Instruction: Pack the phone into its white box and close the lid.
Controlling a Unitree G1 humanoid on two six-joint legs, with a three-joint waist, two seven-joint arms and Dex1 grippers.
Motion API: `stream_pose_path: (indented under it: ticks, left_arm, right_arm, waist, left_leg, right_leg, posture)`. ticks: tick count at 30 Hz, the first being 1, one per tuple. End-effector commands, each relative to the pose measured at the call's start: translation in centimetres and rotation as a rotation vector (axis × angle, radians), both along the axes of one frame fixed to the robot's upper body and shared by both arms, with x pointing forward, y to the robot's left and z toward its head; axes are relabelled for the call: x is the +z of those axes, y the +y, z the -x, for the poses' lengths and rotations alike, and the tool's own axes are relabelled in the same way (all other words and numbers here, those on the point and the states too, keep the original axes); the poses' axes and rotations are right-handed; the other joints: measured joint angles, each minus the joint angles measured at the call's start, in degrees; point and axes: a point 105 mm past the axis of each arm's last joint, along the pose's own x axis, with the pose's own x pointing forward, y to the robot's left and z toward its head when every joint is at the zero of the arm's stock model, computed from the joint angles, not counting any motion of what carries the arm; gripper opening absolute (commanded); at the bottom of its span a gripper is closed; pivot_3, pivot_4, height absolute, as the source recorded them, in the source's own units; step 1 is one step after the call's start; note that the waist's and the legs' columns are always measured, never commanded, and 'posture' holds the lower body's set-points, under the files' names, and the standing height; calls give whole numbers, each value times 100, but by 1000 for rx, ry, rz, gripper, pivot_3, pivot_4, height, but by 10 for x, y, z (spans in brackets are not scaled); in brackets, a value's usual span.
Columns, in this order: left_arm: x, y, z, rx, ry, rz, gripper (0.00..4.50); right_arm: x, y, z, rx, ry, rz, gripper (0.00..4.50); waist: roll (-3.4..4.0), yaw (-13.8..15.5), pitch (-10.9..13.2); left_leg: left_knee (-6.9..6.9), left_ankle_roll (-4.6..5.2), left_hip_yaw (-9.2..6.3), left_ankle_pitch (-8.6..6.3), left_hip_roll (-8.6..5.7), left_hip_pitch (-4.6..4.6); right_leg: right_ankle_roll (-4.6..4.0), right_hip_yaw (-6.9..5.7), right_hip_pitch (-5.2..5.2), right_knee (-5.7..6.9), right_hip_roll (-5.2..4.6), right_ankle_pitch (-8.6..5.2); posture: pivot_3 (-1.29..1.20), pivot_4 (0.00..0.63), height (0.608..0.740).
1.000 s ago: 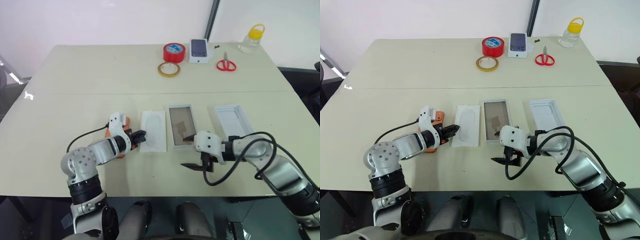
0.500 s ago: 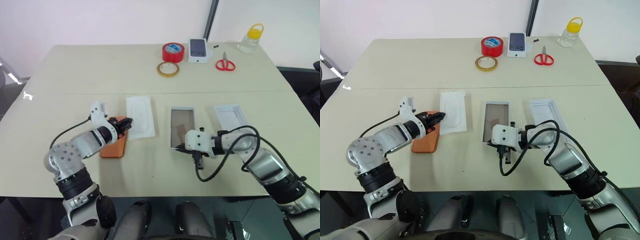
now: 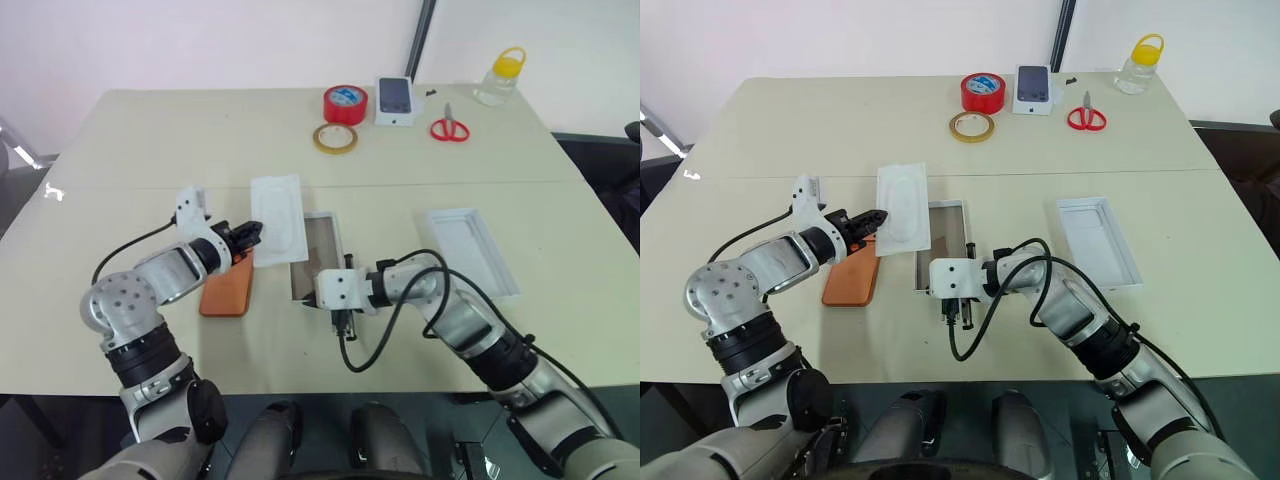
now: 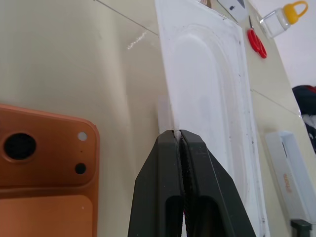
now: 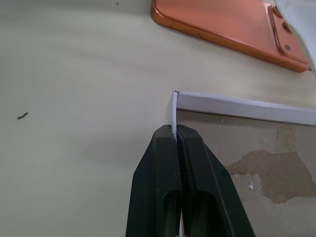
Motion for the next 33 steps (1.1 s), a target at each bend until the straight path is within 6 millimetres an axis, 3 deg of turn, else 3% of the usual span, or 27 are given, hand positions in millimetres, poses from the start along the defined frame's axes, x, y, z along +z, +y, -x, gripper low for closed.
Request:
stream_pose_path:
  ticks: [1, 5, 11, 15, 30, 33]
  left_arm:
    - [16, -11, 2, -31, -64, 0, 0]
    - [13, -16, 4, -41, -56, -13, 0]
    - [0, -31, 10, -58, -10, -87, 0]
    - [-5, -39, 14, -78, 10, -121, 0]
    - [-21, -46, 24, -79, 82, -153, 0]
    - [-20, -50, 24, -85, 76, -137, 877]
  right_arm:
    - [26, 2, 1, -7, -12, -90, 839]
    - [48, -10, 5, -41, -16, -157, 2706]
    - [53, -64, 11, -137, 34, -105, 2706]
    - [51, -79, 4, -203, 26, -93, 2706]
    - [54, -74, -9, -217, -14, -121, 2706]
    - [53, -74, -9, -217, -16, -117, 2771]
  waist:
    - [0, 3, 0]
    - [0, 1, 0]
    - [-5, 49, 2]
    - [-6, 5, 3]
    - [-8, 44, 4]
    - [-8, 46, 4]
  left_leg:
    - [0, 0, 0, 0, 0, 0]
    - [0, 0, -1, 0, 0, -1]
    - [0, 1, -2, -1, -5, -2]
    - [-3, 1, 0, -1, -1, -1]
    - [-1, 0, 2, -1, 0, -1]
    - [-1, 0, 2, -1, 0, -1]
  right_leg:
    - [0, 0, 0, 0, 0, 0]
    - [0, 0, 0, 0, 0, 0]
    - [1, 0, 5, -4, -4, 0]
    - [0, 2, 0, -1, 0, 0]
    - [0, 2, 2, -2, 1, 0]
    - [0, 2, 2, -2, 1, 0]
  posture:
    - [0, 150, 740]
    - [0, 150, 740]
    - [0, 150, 740]
    - [0, 150, 740]
    - [0, 150, 740]
    - [0, 150, 740]
